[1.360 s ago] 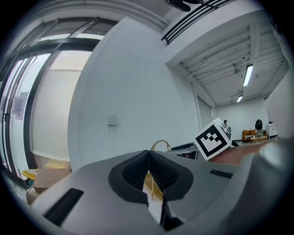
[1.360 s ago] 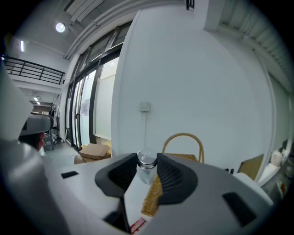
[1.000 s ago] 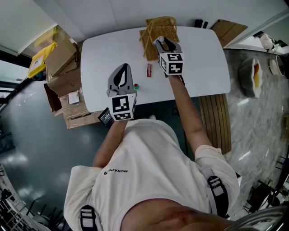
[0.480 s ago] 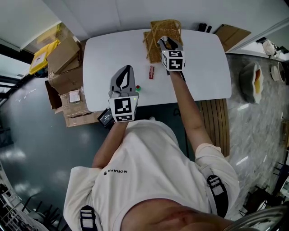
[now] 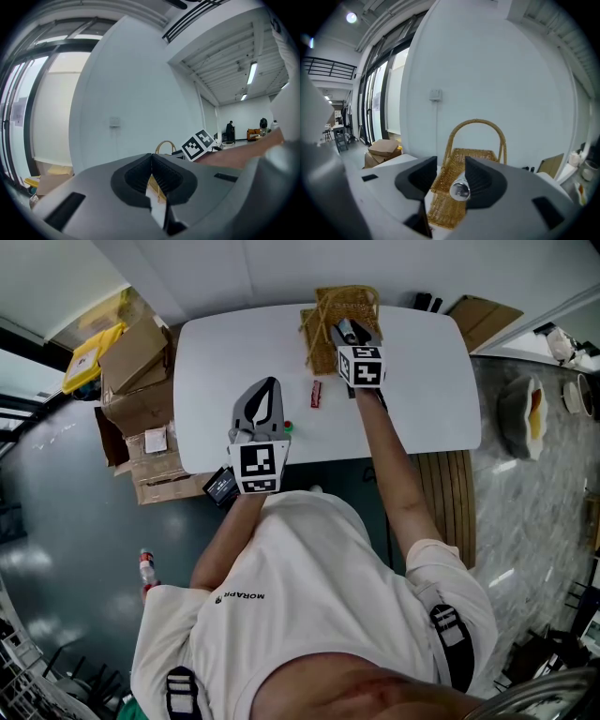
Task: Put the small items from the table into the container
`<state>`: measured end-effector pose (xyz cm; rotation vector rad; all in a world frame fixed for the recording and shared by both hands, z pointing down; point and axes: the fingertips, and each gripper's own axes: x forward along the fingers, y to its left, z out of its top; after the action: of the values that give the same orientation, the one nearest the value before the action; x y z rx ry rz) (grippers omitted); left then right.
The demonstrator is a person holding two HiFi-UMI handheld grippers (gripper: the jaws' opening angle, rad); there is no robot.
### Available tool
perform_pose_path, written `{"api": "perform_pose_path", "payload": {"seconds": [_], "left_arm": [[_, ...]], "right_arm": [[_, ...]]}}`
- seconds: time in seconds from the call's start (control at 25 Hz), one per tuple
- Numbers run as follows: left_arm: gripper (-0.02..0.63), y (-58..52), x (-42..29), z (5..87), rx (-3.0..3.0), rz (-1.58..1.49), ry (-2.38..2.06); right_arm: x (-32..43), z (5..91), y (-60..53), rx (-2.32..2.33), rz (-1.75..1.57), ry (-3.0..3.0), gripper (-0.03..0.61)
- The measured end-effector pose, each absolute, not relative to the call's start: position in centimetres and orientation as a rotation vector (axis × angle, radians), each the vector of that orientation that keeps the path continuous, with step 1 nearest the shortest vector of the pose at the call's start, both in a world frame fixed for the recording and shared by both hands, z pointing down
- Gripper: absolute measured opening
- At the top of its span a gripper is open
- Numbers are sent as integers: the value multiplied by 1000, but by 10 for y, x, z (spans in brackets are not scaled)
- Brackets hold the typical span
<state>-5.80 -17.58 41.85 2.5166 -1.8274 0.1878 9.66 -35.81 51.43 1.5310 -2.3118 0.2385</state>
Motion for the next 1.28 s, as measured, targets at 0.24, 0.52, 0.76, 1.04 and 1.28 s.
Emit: {"api": "perform_pose_path", "payload": {"seconds": [0.24,0.52,0.76,1.04,1.28], "left_arm": [[5,-176,-58,420,2513,188,-1826],[5,-174,-59,419,2517,180,-1820],[4,-171,-59,419,2517,174,-1822],[5,-166,-62,416,2510,162,-1830],[4,-162,-66,412,2500,104,-1830]], "right_arm": [[100,519,-351,1548,258,-2316,181],[98,504,-335,1588,248,-2365,153],[97,485,-321,1632,246,-2420,61],[89,464,-299,1646,238,-2485,12],[75,445,-275,1630,215,-2547,12]]}}
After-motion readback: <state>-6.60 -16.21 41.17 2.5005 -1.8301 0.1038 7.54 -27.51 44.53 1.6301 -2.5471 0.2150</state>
